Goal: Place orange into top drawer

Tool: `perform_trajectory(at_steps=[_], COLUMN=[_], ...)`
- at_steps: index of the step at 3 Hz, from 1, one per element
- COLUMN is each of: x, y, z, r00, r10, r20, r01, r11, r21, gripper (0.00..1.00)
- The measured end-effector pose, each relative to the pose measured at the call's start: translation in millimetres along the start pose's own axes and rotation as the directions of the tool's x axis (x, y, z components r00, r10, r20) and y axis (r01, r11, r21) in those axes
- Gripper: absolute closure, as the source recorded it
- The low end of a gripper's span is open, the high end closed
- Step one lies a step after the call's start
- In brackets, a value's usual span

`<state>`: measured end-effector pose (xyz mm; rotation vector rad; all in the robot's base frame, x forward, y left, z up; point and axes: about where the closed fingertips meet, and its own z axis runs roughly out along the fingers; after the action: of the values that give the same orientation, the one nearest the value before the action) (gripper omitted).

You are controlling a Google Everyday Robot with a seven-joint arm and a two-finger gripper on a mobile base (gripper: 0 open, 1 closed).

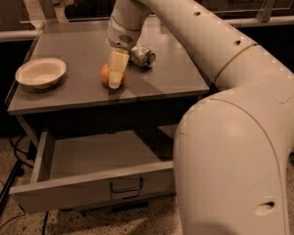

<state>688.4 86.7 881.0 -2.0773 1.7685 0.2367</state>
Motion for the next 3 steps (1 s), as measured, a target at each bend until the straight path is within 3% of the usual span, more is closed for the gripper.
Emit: perform_trajectory(at_steps=[2,3], x=[-3.0,-3.2], y=[2.0,2.2], z=[22.0,23.0], r00=[1.000,1.000], r10=[-0.005,-0.005], r20=[0.008,0.008], r01=[0.006,0.006], r11=[0.9974,0.9972], r21=[-0.072,-0.075], gripper=[0.00,0.00])
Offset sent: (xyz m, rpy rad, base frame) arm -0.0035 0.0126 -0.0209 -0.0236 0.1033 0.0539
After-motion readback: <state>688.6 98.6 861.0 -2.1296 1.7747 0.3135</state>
